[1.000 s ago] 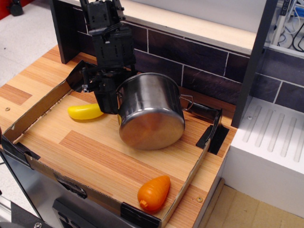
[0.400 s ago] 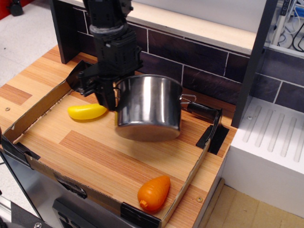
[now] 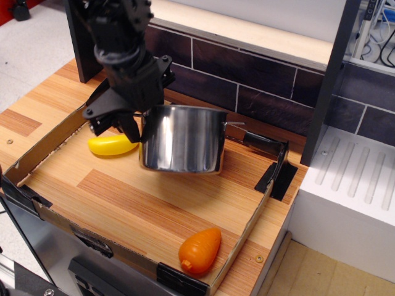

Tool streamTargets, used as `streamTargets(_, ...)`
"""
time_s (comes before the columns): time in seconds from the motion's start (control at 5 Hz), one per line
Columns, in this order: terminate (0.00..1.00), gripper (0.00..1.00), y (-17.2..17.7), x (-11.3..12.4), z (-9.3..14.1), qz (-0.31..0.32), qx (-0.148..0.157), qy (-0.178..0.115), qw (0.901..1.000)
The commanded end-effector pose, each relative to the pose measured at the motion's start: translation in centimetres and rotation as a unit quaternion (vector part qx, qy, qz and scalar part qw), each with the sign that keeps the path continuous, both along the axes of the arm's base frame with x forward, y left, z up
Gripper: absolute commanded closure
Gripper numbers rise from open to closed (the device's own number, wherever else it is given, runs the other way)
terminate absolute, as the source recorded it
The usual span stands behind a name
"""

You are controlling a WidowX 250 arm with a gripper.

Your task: Upright metal pot

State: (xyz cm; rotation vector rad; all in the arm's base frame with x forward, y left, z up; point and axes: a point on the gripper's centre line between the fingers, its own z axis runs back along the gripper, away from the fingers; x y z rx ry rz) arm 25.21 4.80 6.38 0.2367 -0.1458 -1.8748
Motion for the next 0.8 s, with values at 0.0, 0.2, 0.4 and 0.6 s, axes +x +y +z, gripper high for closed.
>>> streamTargets(0.0, 0.00, 1.00, 1.0, 0.1, 0.8, -0.046, 0.030, -0.068, 0.9962)
streamTargets(0.2, 0.00, 1.00, 1.1, 0.1, 0.4, -0.068, 0.044, -0.082, 0.9934)
streamTargets(0.4, 0.00, 0.00, 1.2, 0.2, -0.1, -0.041, 0.032, -0.036, 0.9980)
streamTargets(0.6, 0.00, 0.00, 0.8, 0.0, -0.7, -0.031, 0.035, -0.004, 0.9989)
